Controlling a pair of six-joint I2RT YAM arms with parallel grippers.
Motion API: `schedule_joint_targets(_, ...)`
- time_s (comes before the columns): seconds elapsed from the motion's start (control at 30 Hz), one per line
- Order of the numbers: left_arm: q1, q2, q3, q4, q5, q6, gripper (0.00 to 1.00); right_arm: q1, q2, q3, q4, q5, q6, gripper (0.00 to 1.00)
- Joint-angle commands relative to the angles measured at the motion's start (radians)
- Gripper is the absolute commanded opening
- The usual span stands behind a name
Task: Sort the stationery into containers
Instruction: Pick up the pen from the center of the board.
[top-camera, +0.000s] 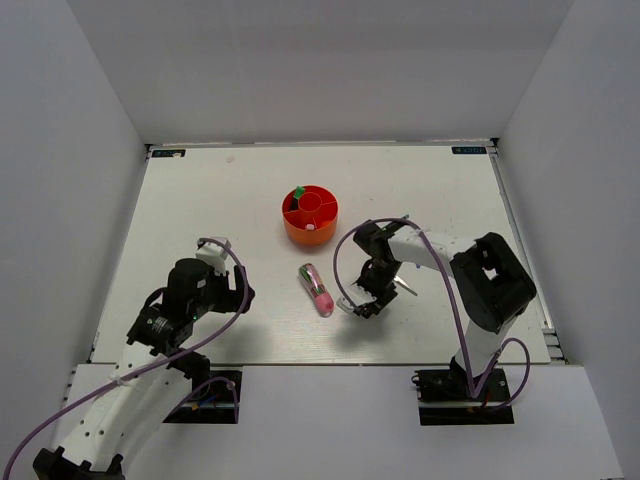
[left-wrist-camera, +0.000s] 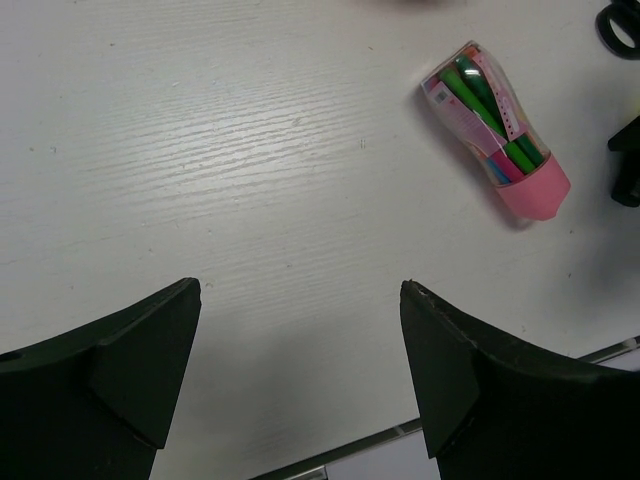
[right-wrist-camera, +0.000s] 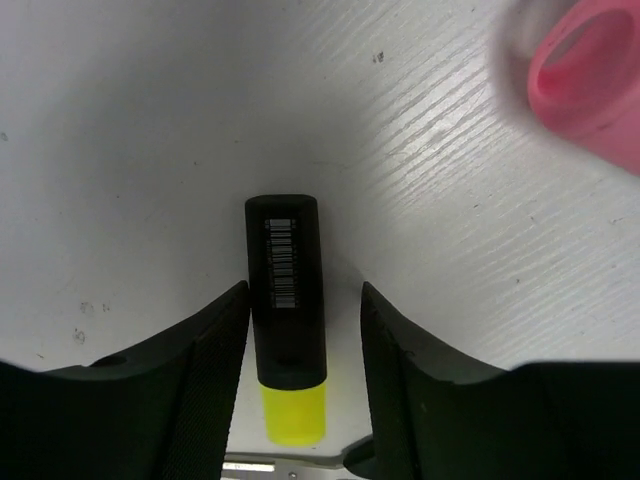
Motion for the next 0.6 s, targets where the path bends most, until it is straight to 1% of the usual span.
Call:
schedule_joint_targets(0.0,0.006,-0.017,0.000,-0.015,-0.010,0.014,0.91,0.033,0.011,-0.006,0.038,0.128,0.051,0.51)
schedule_joint_targets(0.1,0.006,-0.040,-0.009,-0.015,-0.012,0.015,0.91,0.051,0.028,-0.013,0.047,0.192,0.086,0.35)
schedule_joint_targets(0.13,0.006,-0.048,-0.009,-0.015,-0.010,0.014,0.91,0.051,0.032,-0.013,0.044,0.199,0.104,0.20)
schedule_joint_targets(0.17,0.005,-0.051,-0.009,-0.012,-0.010,0.015,0.91,0.054,0.037,-0.010,0.041,0.212,0.126,0.14)
schedule_joint_targets(0.27,0.006,-0.053,-0.009,-0.015,-0.014,0.014,0.91,0.070,0.034,-0.009,0.035,0.219,0.181,0.00)
schedule_joint_targets(0.3,0.005,-0.057,-0.009,-0.015,-0.012,0.015,0.91,0.070,0.033,-0.011,0.035,0.217,0.234,0.00)
schedule_joint_targets(0.37,0.005,-0.060,-0.011,-0.015,-0.010,0.015,0.91,0.082,0.020,0.024,0.020,0.199,0.287,0.00)
schedule_joint_targets(0.4,0.005,-0.060,-0.011,-0.015,-0.010,0.012,0.91,0.088,0.011,0.038,0.014,0.193,0.358,0.00)
schedule_joint_targets(0.43,0.006,-0.060,-0.012,-0.011,-0.009,0.014,0.91,0.100,0.003,0.108,0.011,0.182,0.438,0.00)
schedule_joint_targets(0.47,0.008,-0.060,-0.014,-0.012,-0.010,0.014,0.91,0.103,-0.001,0.139,0.009,0.161,0.480,0.00)
schedule_joint_targets(0.53,0.005,-0.057,-0.012,-0.009,-0.009,0.014,0.91,0.119,-0.009,0.246,0.012,0.156,0.659,0.00)
schedule_joint_targets(0.57,0.006,-0.056,-0.014,-0.012,-0.009,0.012,0.91,0.119,0.000,0.370,0.020,0.165,0.743,0.00)
